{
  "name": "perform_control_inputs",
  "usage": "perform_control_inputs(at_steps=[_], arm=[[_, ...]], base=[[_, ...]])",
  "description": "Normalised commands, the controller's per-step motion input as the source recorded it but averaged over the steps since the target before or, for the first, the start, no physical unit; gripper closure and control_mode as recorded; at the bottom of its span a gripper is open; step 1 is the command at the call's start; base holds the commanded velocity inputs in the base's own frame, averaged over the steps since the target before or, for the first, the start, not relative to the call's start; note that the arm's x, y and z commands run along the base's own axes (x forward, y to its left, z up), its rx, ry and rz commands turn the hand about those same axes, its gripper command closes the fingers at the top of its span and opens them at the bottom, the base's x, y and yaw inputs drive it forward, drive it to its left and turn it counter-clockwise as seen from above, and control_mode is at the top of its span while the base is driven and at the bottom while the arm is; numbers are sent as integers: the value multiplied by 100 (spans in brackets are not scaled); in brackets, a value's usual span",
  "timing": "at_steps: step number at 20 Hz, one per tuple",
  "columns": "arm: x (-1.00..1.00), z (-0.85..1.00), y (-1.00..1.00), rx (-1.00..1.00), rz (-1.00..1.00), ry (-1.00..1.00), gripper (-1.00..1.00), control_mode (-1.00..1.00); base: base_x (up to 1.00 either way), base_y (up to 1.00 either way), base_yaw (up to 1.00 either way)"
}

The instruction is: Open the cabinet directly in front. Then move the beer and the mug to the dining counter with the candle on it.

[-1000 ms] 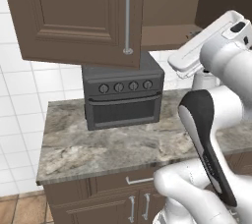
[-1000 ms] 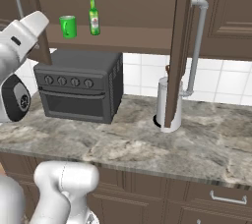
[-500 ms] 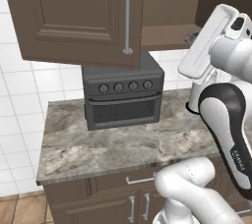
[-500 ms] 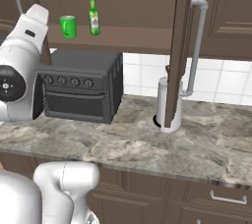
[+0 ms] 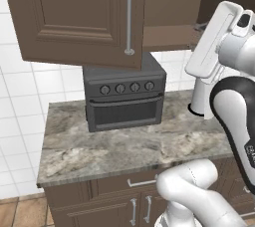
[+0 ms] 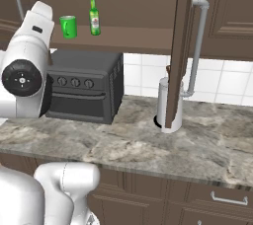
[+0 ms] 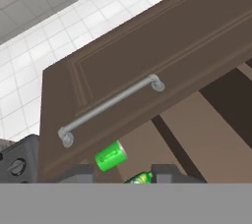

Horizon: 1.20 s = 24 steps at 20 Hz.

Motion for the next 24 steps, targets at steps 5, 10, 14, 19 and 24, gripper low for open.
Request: perform_control_inputs(at_steps=[5,10,14,19,24], arm=[[0,0,0,0,0,0,-100,-100],[16,0,-15,-6,0,0,-100,-100],[19,0,-40,-11,4,0,-100,-100],[11,-1,-9,-5,10,0,-100,-100],[17,-9,1,-1,11,0,-100,-100]], base=[[0,0,0],[0,0,0],[0,0,0],[0,0,0],[0,0,0]])
